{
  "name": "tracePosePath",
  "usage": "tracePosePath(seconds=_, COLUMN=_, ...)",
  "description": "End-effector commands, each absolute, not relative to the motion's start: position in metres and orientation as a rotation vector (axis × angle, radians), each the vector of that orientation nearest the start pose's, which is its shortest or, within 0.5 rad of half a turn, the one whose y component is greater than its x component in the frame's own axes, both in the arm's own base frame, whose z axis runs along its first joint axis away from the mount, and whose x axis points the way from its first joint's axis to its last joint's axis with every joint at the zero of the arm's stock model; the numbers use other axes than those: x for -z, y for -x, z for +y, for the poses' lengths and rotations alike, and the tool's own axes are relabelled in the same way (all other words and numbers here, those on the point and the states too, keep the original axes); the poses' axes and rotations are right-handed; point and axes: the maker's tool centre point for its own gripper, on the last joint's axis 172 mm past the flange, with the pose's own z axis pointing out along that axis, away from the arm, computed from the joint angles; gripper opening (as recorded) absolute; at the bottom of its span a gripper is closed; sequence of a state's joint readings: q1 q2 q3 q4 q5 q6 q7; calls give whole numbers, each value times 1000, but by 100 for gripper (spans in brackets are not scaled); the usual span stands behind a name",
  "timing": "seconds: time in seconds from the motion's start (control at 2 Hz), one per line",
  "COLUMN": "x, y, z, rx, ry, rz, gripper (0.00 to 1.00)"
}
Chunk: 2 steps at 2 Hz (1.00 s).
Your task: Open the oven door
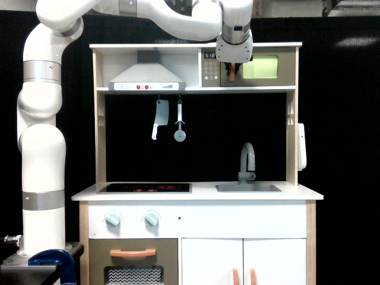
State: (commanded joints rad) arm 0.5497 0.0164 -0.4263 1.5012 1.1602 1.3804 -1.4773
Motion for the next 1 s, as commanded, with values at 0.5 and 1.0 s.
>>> tracePosePath(seconds=0.5, x=-492, y=-501, z=261, rx=947, ry=1616, rz=-1392, gripper=0)
tracePosePath(seconds=1.0, x=-488, y=-519, z=227, rx=947, ry=1616, rz=-1392, gripper=0)
